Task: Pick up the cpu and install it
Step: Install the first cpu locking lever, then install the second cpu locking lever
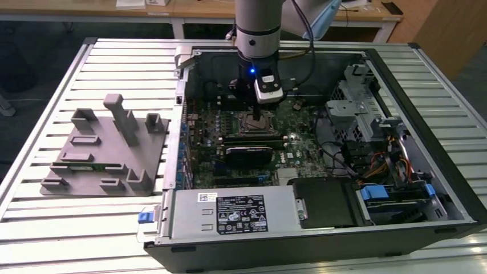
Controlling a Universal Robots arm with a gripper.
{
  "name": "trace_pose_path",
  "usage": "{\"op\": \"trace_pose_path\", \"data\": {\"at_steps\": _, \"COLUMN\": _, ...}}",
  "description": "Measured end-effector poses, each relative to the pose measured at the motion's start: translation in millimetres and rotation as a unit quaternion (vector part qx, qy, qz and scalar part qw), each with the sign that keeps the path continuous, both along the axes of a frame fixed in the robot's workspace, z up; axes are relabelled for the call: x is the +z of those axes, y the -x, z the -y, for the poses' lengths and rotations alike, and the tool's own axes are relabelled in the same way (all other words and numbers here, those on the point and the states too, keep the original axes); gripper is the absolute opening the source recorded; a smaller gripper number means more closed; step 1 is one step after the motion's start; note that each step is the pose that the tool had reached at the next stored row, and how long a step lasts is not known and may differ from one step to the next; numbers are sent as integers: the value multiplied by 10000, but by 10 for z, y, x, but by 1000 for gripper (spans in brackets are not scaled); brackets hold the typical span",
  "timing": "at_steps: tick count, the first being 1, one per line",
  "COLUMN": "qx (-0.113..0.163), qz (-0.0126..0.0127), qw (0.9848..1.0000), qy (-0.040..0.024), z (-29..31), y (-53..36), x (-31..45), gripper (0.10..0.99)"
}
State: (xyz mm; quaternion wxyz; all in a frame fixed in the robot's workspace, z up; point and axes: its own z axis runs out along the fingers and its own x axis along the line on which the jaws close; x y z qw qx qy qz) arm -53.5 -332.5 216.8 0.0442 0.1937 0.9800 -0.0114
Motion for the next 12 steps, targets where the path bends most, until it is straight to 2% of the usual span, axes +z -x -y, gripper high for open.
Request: {"op": "trace_pose_path", "data": {"at_steps": 12, "qx": 0, "qz": -1, "qw": 10000, "qy": 0, "z": 1, "y": 0, "x": 0, "gripper": 106}}
